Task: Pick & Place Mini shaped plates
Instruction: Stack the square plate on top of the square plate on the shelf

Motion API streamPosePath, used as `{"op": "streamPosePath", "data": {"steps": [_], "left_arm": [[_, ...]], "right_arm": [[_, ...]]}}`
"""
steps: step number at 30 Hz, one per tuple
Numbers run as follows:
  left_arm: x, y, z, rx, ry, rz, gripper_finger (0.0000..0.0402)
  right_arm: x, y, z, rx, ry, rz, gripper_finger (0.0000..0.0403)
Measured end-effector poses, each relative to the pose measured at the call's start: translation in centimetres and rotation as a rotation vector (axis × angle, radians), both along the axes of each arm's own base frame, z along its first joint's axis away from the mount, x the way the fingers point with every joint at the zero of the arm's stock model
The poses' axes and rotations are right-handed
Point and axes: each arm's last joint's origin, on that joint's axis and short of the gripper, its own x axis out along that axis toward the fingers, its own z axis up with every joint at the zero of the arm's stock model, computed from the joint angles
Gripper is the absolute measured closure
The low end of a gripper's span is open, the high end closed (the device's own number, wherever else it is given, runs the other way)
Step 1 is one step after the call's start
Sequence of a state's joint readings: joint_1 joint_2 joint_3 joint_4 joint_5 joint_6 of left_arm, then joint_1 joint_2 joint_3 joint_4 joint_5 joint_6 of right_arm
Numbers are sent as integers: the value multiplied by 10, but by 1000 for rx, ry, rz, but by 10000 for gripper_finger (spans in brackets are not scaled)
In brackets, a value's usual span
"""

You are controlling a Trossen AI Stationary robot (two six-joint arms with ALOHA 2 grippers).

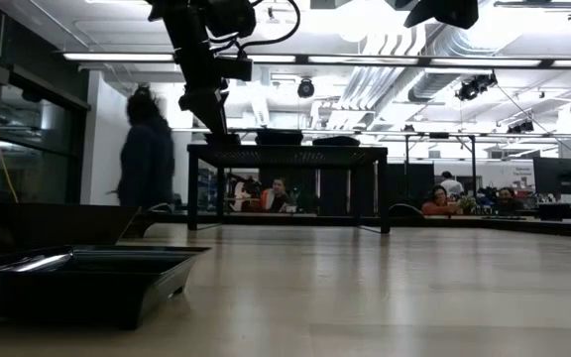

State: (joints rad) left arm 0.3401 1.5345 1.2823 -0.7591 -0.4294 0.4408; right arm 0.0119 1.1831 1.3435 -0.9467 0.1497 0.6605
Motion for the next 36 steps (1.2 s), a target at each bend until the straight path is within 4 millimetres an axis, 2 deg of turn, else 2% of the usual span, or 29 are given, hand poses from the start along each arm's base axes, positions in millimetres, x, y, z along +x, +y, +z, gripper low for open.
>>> {"op": "streamPosePath", "data": {"steps": [7, 17, 24, 32, 36], "left_arm": [[0, 0, 3, 2, 6, -6, 309], [0, 0, 40, 27, -5, -45, 309], [-2, -2, 40, -13, 18, -60, 309], [-4, -9, 44, -198, -99, -92, 309], [-7, -17, 44, -252, -99, -69, 309]], "right_arm": [[0, 0, 0, 0, 0, 0, 253], [0, 0, 0, 0, 0, 0, 253], [0, 0, 0, 0, 0, -1, 253], [0, 1, 0, 9, -1, 0, 253], [0, 5, 0, 10, -3, 9, 253]]}}
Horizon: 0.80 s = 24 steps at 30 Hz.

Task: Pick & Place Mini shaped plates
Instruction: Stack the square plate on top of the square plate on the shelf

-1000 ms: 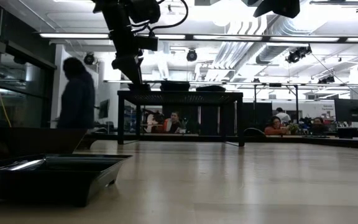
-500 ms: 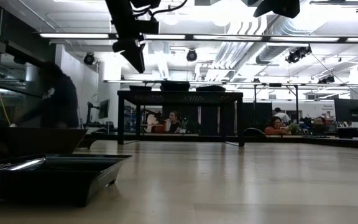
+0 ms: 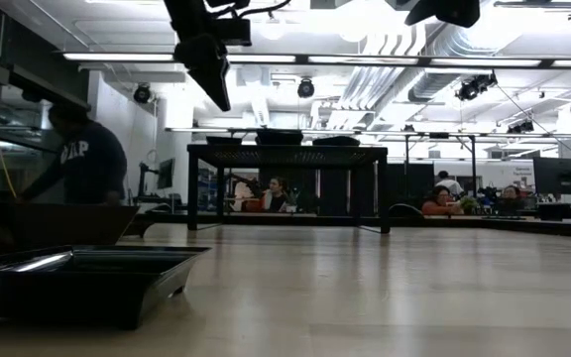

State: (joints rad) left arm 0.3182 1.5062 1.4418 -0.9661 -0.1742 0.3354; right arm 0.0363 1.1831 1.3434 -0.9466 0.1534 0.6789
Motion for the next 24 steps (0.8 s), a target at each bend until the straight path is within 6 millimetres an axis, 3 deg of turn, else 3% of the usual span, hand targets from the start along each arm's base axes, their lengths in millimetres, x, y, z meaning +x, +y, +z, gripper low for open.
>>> {"op": "streamPosePath", "data": {"steps": [8, 13, 24], "left_arm": [[-13, -29, 0, 24, 36, 12, 309], [-34, -36, -1, 19, 4, 72, 309], [-98, -47, -41, -66, -43, 383, 309]], "right_arm": [[-1, 10, 0, -2, -7, -12, 253], [-1, 16, 0, 14, -5, -3, 253], [-3, 30, 0, -9, -9, 29, 253]]}}
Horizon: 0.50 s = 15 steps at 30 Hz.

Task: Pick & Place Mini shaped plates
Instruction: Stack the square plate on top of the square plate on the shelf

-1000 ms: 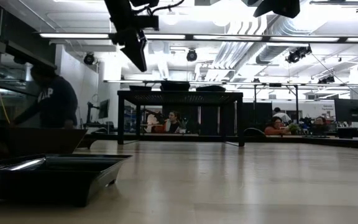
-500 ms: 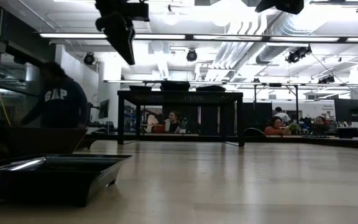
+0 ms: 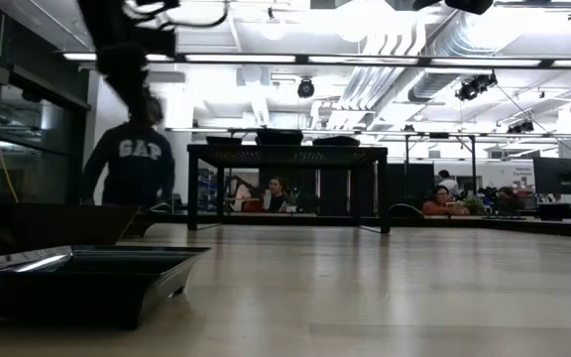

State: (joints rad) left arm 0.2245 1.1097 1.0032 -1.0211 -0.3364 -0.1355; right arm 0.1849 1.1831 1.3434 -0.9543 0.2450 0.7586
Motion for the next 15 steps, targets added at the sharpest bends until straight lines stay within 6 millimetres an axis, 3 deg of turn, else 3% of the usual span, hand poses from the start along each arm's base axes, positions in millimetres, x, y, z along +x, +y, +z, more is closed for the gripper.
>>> {"op": "streamPosePath", "data": {"steps": [7, 15], "left_arm": [[-35, 12, -38, -184, -39, 274, 309], [-49, 30, -65, -279, -16, 430, 309]], "right_arm": [[0, 2, 0, -15, -5, -11, 253], [0, 2, 0, -7, -13, -51, 253]]}}
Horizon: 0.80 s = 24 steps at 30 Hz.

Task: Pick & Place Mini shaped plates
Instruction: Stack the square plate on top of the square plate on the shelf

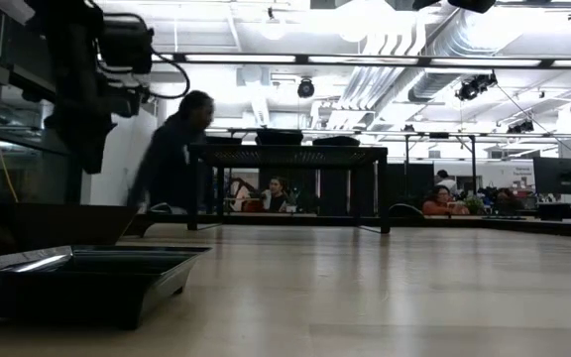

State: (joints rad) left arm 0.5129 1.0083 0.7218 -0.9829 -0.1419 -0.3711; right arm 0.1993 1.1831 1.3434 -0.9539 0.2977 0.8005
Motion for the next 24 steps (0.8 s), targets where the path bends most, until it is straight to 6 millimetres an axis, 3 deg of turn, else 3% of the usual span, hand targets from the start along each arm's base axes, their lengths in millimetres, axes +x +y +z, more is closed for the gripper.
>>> {"op": "streamPosePath", "data": {"steps": [24], "left_arm": [[17, 15, -51, 29, 251, 61, 309]], "right_arm": [[0, -2, 0, -15, -7, -34, 253]]}}
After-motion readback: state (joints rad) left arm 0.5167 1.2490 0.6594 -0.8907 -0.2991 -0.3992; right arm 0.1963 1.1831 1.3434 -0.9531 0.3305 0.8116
